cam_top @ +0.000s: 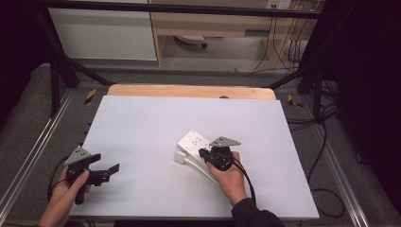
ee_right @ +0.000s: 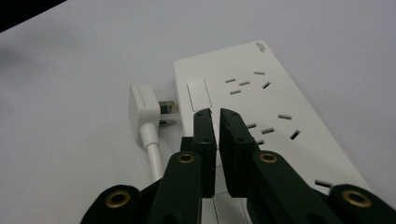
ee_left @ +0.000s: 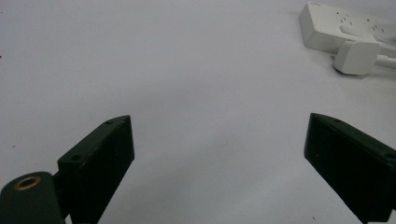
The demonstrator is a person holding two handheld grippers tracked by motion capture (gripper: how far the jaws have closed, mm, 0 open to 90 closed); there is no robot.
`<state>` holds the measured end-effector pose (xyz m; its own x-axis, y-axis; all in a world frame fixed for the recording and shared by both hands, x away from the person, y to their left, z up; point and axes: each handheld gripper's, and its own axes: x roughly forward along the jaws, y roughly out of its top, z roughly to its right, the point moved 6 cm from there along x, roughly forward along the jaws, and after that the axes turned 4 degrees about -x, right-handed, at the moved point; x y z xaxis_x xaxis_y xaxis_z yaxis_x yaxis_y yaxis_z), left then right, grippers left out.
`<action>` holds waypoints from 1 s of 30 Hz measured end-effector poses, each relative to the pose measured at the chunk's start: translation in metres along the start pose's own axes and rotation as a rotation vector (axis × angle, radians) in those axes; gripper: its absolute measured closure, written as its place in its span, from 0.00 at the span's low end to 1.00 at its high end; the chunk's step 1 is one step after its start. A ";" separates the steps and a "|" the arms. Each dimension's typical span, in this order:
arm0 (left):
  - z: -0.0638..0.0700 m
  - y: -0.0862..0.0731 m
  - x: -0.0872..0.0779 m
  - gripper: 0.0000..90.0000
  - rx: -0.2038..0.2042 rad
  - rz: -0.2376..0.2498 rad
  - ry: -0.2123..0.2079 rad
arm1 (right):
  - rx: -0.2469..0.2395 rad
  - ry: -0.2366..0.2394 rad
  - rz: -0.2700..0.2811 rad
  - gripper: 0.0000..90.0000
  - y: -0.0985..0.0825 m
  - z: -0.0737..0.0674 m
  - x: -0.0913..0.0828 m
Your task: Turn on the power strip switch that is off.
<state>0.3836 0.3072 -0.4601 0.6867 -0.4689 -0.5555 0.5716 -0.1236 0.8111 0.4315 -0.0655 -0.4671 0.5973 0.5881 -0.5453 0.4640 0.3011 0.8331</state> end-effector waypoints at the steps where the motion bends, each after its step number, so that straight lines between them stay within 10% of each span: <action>1: 0.000 0.000 0.000 0.09 0.000 0.000 0.000 | 0.002 -0.002 0.005 0.92 0.001 0.001 -0.001; 30: 0.000 0.000 0.001 0.09 -0.003 -0.001 -0.002 | 0.029 -0.074 0.023 0.05 0.025 0.017 -0.012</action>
<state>0.3838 0.3065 -0.4603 0.6856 -0.4704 -0.5556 0.5732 -0.1215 0.8103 0.4474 -0.0780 -0.4419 0.6539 0.5374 -0.5325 0.4678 0.2660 0.8429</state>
